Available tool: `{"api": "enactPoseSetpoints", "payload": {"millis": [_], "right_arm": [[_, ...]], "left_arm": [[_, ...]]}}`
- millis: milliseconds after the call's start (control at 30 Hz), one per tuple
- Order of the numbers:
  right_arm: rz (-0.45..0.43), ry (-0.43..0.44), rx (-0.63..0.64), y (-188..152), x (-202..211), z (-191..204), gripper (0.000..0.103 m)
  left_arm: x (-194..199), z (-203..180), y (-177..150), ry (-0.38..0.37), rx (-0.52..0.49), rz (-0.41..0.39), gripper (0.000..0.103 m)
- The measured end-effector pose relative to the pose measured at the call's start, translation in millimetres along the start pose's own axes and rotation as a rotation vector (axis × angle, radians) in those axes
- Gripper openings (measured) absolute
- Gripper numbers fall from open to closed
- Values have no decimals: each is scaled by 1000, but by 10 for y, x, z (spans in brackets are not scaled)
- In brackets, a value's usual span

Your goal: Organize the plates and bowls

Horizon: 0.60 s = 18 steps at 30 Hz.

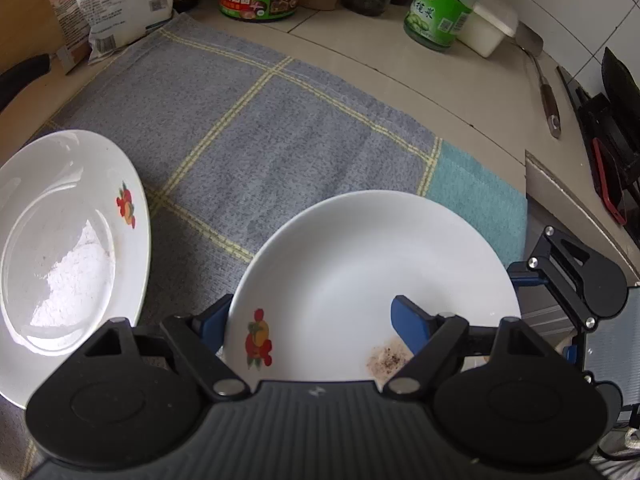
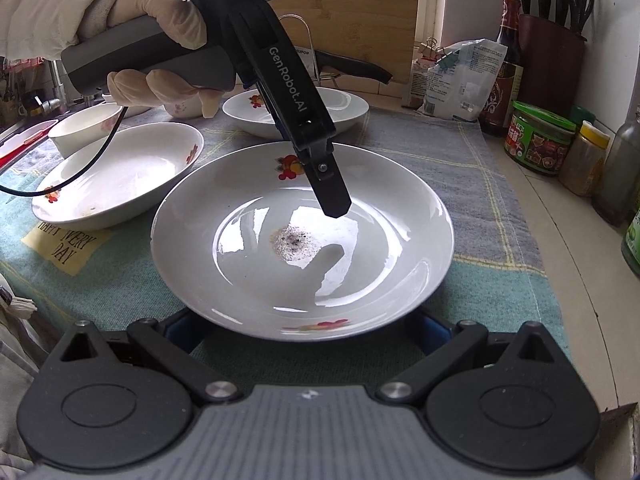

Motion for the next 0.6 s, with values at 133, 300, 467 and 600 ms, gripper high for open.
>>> {"api": "enactPoseSetpoints", "payload": {"millis": [133,300,467,600], "right_arm": [[3,-6,21,35,-10,33,103],[16,-1,5,39,-23,23,103],[14,-13,7,88,-13,-1,103],[11,-23,17,144,-12,-48,103]], "left_arm": [[3,-19,-10,0,-19,6,82],[28,-40,-5,-9,-25,-2,82],[79,-84,13,8,-41,-21,82],[141,-111,94,10,-41,-41,82]]}}
Point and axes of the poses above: each gripper's, at about its wrist camera, not at the fingertips, and x roughly against the way its jaws point, z to its left, y to its top, the point moved 4 cm from there along -x, roughly the way its jaws point, and after that the axes turned 13 degrees about -y, right-handed, at the moved point
